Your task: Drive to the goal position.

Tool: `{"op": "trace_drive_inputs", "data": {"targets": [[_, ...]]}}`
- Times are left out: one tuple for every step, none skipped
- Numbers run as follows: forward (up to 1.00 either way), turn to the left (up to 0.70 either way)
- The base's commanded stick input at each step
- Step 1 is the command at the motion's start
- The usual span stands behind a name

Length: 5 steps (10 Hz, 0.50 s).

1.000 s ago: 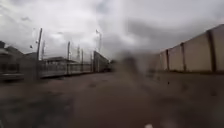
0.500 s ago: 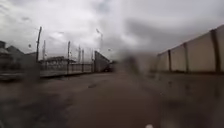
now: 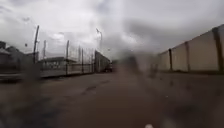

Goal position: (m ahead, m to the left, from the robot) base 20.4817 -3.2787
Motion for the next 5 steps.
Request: {"op": "trace_drive_inputs", "data": {"targets": [[0.50, 0.02], [0.50, -0.07], [0.50, -0.34], [0.50, -0.48], [0.50, -0.48]]}}
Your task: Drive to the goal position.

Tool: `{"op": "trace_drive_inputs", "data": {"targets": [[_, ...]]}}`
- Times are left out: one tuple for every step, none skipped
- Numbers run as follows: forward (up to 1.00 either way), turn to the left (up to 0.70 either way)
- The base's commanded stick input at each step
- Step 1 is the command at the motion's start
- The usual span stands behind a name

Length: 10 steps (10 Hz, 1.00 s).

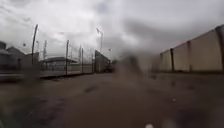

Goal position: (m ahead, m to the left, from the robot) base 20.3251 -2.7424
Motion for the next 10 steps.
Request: {"op": "trace_drive_inputs", "data": {"targets": [[0.50, -0.48], [0.50, -0.48], [0.50, -0.23], [0.50, 0.02], [0.50, 0.02], [0.50, 0.02], [0.50, 0.02], [0.50, 0.02], [0.50, 0.02], [0.50, 0.02]]}}
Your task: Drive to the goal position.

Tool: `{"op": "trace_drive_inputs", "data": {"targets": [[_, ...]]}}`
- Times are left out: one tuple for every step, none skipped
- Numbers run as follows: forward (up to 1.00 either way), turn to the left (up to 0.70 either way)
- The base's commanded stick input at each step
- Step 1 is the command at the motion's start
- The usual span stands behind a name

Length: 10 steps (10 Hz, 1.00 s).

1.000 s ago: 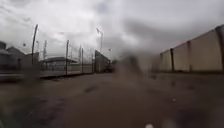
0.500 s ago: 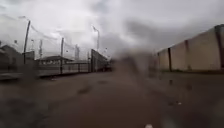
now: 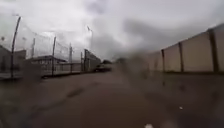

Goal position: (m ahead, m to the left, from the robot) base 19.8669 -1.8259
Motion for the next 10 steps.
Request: {"op": "trace_drive_inputs", "data": {"targets": [[0.50, 0.02], [0.50, 0.02], [0.50, 0.02], [0.50, 0.02], [0.50, 0.02], [0.50, 0.02], [0.50, 0.02], [0.50, 0.02], [0.50, 0.02], [0.50, 0.02]]}}
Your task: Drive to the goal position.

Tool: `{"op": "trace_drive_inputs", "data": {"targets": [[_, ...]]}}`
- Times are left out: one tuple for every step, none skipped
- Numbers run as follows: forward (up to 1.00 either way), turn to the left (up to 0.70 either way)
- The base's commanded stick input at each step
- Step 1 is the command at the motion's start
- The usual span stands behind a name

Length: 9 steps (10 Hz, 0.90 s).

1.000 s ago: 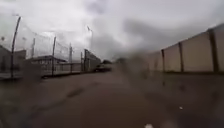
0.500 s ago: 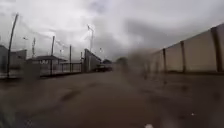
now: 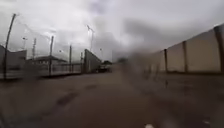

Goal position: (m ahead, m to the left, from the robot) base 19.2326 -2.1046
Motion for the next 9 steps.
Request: {"op": "trace_drive_inputs", "data": {"targets": [[0.50, 0.02], [0.50, 0.02], [0.50, 0.02], [0.50, 0.02], [0.50, 0.02], [0.50, -0.01], [0.50, -0.29], [0.50, -0.48], [0.50, -0.48]]}}
